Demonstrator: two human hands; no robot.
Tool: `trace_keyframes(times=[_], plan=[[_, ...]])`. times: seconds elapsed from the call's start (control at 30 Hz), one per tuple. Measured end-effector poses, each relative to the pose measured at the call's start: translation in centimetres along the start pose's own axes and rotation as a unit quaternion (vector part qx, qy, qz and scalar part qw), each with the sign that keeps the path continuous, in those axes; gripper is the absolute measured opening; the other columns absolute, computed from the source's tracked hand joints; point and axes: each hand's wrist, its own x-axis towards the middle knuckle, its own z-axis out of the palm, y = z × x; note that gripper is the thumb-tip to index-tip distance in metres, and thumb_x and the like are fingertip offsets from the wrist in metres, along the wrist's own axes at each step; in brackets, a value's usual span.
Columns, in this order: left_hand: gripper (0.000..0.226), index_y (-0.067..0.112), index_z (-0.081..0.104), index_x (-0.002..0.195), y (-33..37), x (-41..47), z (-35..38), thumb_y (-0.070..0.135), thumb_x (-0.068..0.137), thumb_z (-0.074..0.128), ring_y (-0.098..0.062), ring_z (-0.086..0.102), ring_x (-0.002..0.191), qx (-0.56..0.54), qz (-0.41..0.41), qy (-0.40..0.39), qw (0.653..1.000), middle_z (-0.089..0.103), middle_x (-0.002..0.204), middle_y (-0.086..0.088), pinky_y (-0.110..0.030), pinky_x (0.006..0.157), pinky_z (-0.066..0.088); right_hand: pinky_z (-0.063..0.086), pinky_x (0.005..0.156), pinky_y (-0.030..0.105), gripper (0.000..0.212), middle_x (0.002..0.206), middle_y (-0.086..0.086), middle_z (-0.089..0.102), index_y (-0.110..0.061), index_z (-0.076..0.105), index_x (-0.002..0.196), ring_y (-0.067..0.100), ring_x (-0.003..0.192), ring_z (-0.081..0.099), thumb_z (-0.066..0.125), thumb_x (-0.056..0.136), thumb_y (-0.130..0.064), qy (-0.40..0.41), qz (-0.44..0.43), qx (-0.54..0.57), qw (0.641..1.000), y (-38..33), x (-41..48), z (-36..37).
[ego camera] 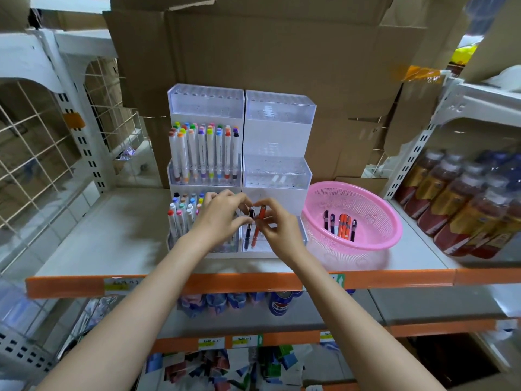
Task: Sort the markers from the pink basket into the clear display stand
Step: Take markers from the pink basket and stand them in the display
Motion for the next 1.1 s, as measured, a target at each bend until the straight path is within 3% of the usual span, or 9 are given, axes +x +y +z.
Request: trace_keyframes(times=[0.1,0.27,0.47,0.63,0.87,1.1], plan=[[0.015,0.028,0.065,0.097,0.0,-0.1,-0.3,0.034,0.084,0.068,-0.009,0.051,0.098,-0.02,-0.005,0.018,1.0,0.066,0.087,0.016,-0.031,0.089,0.026,0.054,0.071,0.018,0.025,0.088,0.006,0.066,-0.019,0.06,0.108,0.005,0.077,0.064,0.061,0.09,-0.002,0.001,-0.001,-0.003,1.0,0.1,0.1,0.0],[0.01,0.026,0.064,0.092,-0.2,-0.1,-0.4,0.033,0.085,0.067,-0.008,0.053,0.094,-0.03,-0.005,0.016,0.999,0.062,0.08,0.018,-0.033,0.087,0.028,0.057,0.079,0.034,0.025,0.095,0.006,0.062,-0.021,0.059,0.113,0.018,0.086,0.063,0.053,0.096,-0.004,-0.049,0.005,-0.01,0.999,-0.3,0.3,-0.1],[0.009,0.029,0.064,0.091,-0.5,-0.2,-0.4,0.034,0.085,0.066,-0.004,0.05,0.091,-0.039,0.002,0.014,0.999,0.061,0.079,0.02,-0.032,0.087,0.027,0.042,0.061,0.006,0.019,0.081,-0.004,0.057,-0.009,0.062,0.11,0.0,0.067,0.055,0.059,0.092,-0.003,-0.041,-0.012,-0.067,0.997,-0.9,0.8,-0.3],[0.007,0.03,0.062,0.089,-0.5,-0.2,-0.5,0.033,0.085,0.066,-0.002,0.048,0.09,-0.04,0.004,0.012,0.999,0.058,0.078,0.022,-0.032,0.087,0.027,0.042,0.058,0.007,0.013,0.078,-0.002,0.06,-0.009,0.066,0.101,0.007,0.064,0.056,0.066,0.088,-0.007,-0.009,-0.011,-0.079,0.997,-0.9,1.0,0.0],[0.008,0.029,0.062,0.089,-0.5,-0.2,-0.5,0.035,0.084,0.066,-0.002,0.05,0.09,-0.043,0.006,0.012,0.999,0.058,0.078,0.023,-0.033,0.089,0.028,0.047,0.059,0.02,0.008,0.077,0.001,0.062,-0.01,0.063,0.091,0.022,0.068,0.064,0.069,0.086,-0.008,0.006,0.005,-0.084,0.996,-0.8,1.1,-0.1],[0.009,0.028,0.063,0.09,-0.5,-0.2,-0.4,0.033,0.084,0.067,-0.003,0.051,0.09,-0.047,0.007,0.018,0.999,0.059,0.077,0.022,-0.033,0.088,0.029,0.038,0.055,0.008,0.009,0.079,-0.001,0.06,-0.007,0.063,0.093,0.014,0.067,0.056,0.068,0.087,-0.007,-0.014,-0.011,-0.122,0.992,-1.1,1.1,-0.5]])
